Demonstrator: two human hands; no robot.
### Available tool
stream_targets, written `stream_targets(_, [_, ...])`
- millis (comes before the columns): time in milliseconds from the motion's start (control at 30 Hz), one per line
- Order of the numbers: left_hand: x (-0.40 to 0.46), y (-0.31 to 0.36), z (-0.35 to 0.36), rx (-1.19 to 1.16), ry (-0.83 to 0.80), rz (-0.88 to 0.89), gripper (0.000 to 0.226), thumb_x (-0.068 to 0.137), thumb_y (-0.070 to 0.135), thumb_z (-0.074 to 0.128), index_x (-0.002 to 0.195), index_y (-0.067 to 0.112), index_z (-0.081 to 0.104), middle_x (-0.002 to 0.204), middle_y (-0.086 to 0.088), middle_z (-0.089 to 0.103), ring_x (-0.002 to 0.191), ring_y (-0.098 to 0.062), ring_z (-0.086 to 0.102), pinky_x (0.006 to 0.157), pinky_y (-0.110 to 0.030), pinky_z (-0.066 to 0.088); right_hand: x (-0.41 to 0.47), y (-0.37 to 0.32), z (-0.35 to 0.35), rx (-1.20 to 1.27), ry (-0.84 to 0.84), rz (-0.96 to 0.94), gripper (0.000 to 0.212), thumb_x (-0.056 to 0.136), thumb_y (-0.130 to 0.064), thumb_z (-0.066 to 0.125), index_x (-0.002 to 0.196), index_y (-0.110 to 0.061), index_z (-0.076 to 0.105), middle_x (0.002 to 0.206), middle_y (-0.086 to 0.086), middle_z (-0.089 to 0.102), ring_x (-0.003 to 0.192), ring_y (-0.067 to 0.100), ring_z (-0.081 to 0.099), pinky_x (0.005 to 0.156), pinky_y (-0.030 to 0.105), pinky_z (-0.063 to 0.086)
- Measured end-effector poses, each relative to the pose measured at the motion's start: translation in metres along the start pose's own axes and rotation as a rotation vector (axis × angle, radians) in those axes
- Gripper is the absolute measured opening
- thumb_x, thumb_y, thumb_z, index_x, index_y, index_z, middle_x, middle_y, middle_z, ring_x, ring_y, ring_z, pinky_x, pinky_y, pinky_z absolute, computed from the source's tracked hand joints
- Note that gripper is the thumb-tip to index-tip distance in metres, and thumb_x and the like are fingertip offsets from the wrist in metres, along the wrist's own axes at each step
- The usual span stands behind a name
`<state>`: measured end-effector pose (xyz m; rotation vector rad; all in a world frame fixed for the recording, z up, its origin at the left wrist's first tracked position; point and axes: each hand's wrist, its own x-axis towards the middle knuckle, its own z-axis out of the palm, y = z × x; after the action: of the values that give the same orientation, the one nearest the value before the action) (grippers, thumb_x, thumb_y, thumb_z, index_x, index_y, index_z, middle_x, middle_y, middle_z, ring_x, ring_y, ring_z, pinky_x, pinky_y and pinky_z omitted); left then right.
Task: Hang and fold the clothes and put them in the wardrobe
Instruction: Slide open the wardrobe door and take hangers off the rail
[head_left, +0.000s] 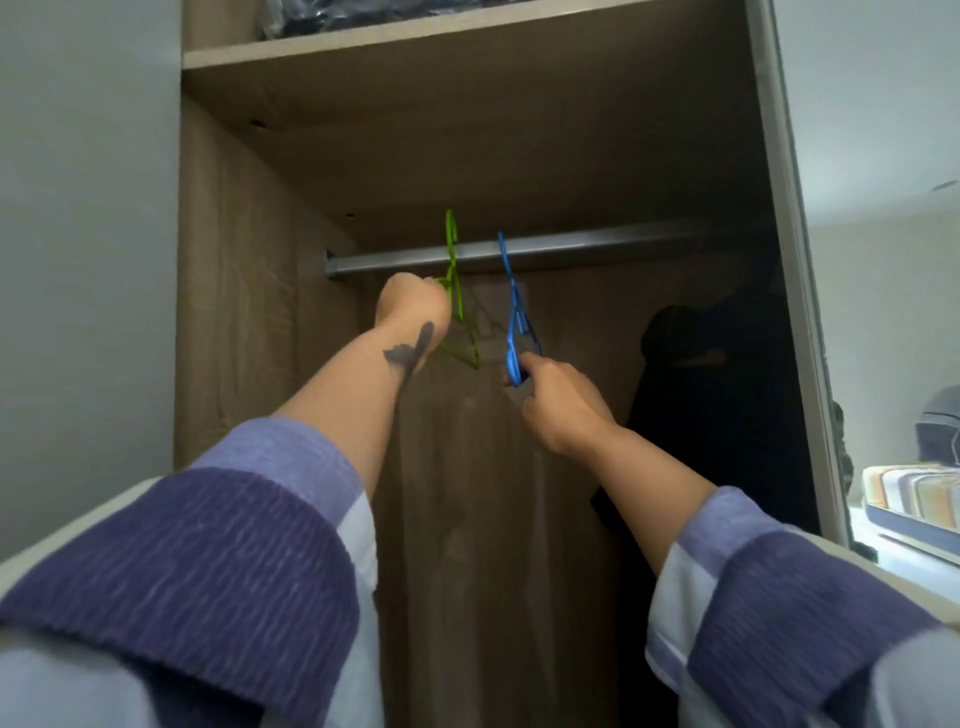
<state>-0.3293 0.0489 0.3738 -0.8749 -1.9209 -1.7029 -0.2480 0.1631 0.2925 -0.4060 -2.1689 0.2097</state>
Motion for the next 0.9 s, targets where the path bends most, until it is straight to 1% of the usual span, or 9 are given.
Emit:
stream_targets(133, [-0.005,-0.023,-0.001,-0.055,0.032,-0.017,0.036,0.099,0.018,0.036,0.114,-0.006,0.060,0.117,-0.024,0.062,0.111,-0.039,0.057,0.094,-0.040,0.048,-0.003,-0.003,0.006,0.019,-0.005,0.013,0.048,0.083,0.000,0.041,0.127,-0.017,0.049,0.129,0.009,0.054,0.112,0.031,0.055,0.089,0.041,0.048])
stream_targets(267, [-0.021,-0.047,0.003,-0.123,0.027,-0.048,0.030,0.097,0.022,0.038,0.096,0.005,0.062,0.109,-0.023,0.065,0.103,-0.039,0.062,0.091,-0.048,0.051,-0.006,-0.004,0.013,0.060,0.011,0.029,0.053,0.083,0.000,0.041,0.134,-0.014,0.043,0.138,0.010,0.048,0.122,0.032,0.049,0.098,0.041,0.043])
stream_targets(433, [-0.062,-0.068,0.002,-0.079,0.034,-0.082,0.026,0.095,0.021,0.038,0.074,0.022,0.053,0.105,-0.017,0.066,0.098,-0.035,0.063,0.090,-0.045,0.052,-0.015,-0.007,0.020,0.268,0.018,0.062,0.062,0.086,0.000,0.044,0.144,-0.014,0.030,0.149,0.009,0.036,0.133,0.030,0.040,0.106,0.035,0.034])
stream_targets(500, [-0.086,-0.069,0.004,-0.037,0.040,-0.089,0.026,0.095,0.020,0.037,0.075,0.022,0.052,0.104,-0.016,0.066,0.097,-0.035,0.063,0.088,-0.044,0.052,-0.020,-0.007,0.027,0.410,-0.015,0.171,0.065,0.089,-0.002,0.043,0.149,-0.012,0.020,0.154,0.009,0.027,0.139,0.029,0.031,0.109,0.032,0.027])
stream_targets(567, [-0.114,-0.071,0.009,0.021,0.062,-0.096,0.022,0.097,0.019,0.036,0.084,0.017,0.054,0.102,-0.016,0.066,0.096,-0.034,0.062,0.086,-0.041,0.051,-0.024,-0.008,0.040,0.509,-0.112,0.268,0.059,0.094,-0.008,0.041,0.149,-0.007,0.021,0.155,0.013,0.025,0.141,0.029,0.028,0.111,0.031,0.025])
stream_targets(633, [-0.147,-0.073,0.015,0.063,0.082,-0.111,0.022,0.098,0.019,0.036,0.093,0.013,0.057,0.100,-0.016,0.065,0.097,-0.034,0.061,0.084,-0.037,0.049,-0.030,-0.010,0.056,0.578,-0.210,0.273,0.045,0.099,-0.017,0.038,0.141,-0.001,0.037,0.148,0.020,0.036,0.136,0.032,0.036,0.105,0.031,0.031])
stream_targets(733, [-0.199,-0.067,0.023,0.138,0.119,-0.133,0.027,0.100,0.018,0.036,0.103,0.004,0.059,0.105,-0.017,0.065,0.101,-0.032,0.059,0.082,-0.034,0.045,-0.049,-0.012,0.068,0.714,-0.321,0.274,0.043,0.101,-0.028,0.033,0.121,0.001,0.058,0.129,0.024,0.055,0.120,0.035,0.051,0.084,0.031,0.039])
stream_targets(833, [-0.251,-0.061,0.027,0.209,0.152,-0.194,0.029,0.101,0.020,0.034,0.109,0.004,0.057,0.109,-0.016,0.064,0.102,-0.032,0.058,0.082,-0.034,0.044,-0.077,-0.008,0.069,0.834,-0.442,0.310,0.043,0.100,-0.037,0.034,0.097,-0.006,0.063,0.109,0.022,0.062,0.097,0.034,0.061,0.076,0.033,0.043])
stream_targets(900, [-0.283,-0.057,0.026,0.250,0.165,-0.250,0.029,0.101,0.021,0.032,0.109,0.006,0.056,0.104,-0.012,0.063,0.100,-0.031,0.058,0.076,-0.032,0.042,-0.102,-0.007,0.067,0.899,-0.554,0.357,0.038,0.098,-0.040,0.039,0.072,-0.015,0.052,0.084,0.012,0.058,0.067,0.025,0.056,0.064,0.031,0.041])
